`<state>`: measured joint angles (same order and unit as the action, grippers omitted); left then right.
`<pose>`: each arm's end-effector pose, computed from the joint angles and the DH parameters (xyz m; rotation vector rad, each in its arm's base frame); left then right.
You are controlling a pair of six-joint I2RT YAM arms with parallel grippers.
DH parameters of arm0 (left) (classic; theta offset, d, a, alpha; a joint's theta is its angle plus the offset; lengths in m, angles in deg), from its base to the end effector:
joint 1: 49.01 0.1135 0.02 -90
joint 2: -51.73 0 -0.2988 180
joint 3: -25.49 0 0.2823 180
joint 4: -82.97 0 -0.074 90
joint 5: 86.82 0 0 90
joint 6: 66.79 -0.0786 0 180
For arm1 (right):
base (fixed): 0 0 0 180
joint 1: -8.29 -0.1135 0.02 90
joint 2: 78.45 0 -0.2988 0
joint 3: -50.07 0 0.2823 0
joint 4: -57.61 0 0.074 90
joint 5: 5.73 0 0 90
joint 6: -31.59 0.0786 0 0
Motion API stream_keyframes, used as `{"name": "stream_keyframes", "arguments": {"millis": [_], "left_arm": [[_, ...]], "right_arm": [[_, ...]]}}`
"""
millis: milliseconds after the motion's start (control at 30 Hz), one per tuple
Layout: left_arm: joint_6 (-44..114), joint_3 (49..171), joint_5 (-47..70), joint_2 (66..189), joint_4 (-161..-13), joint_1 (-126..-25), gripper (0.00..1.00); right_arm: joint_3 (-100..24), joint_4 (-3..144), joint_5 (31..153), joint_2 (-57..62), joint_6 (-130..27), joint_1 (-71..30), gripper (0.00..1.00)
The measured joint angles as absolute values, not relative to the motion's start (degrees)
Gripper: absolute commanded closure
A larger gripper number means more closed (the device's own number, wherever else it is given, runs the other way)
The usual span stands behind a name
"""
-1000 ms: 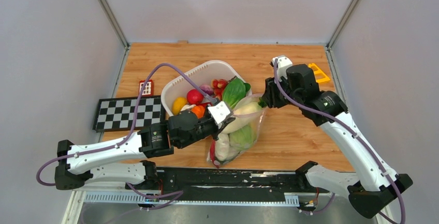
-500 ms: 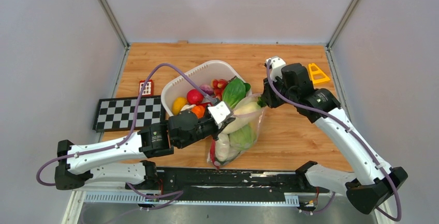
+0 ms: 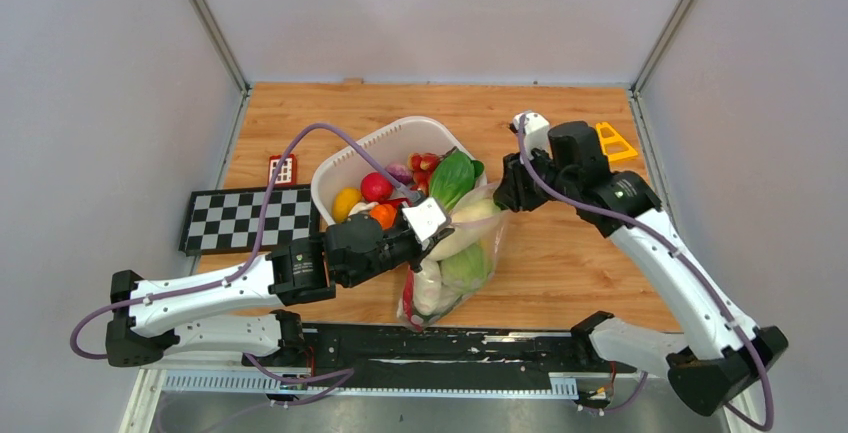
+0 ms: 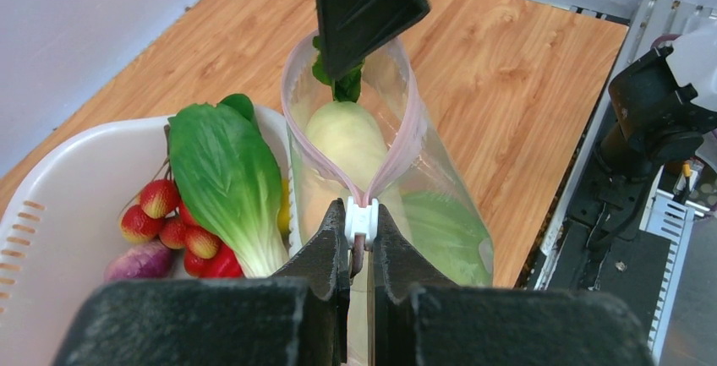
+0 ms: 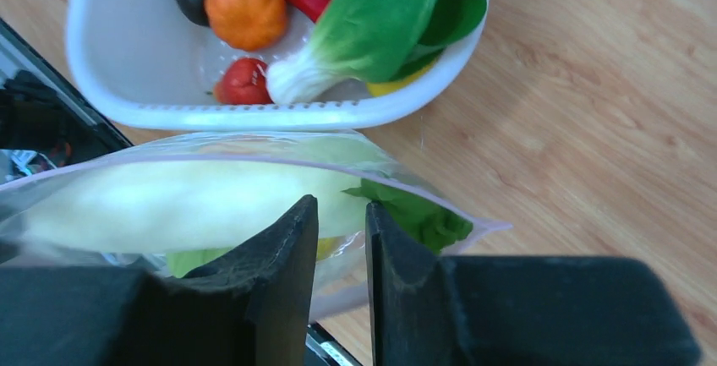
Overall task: Place the food in the zip-top bag and seal the zipper
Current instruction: Adjust the fake vegetable in the zipper food storage bag.
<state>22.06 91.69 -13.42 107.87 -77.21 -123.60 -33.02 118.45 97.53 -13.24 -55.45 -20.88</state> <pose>0.0957 -0.2627 0.3856 0.9152 1.5316 -0.6851 0.2300 0.1491 0.3689 -0.6506 2.2689 0.5472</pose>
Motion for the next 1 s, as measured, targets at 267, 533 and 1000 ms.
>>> {"name": "stream_keyframes", "arguments": {"millis": [267,533,1000], "left_arm": [[21.5,91.7,-13.3,107.9,-77.2,-123.6,1.00],[21.5,91.7,-13.0,107.9,-77.2,-123.6,1.00],[21.5,91.7,-12.8,107.9,-77.2,-123.6,1.00]], "right_arm": [[-37.5,117.8,94.8,-21.4,-55.3,-20.7,0.65],[-35.9,117.6,90.7,-18.4,-55.1,-20.0,0.50],[-34.1,117.9,92.1,-15.3,-55.4,-19.8,0.59]]}}
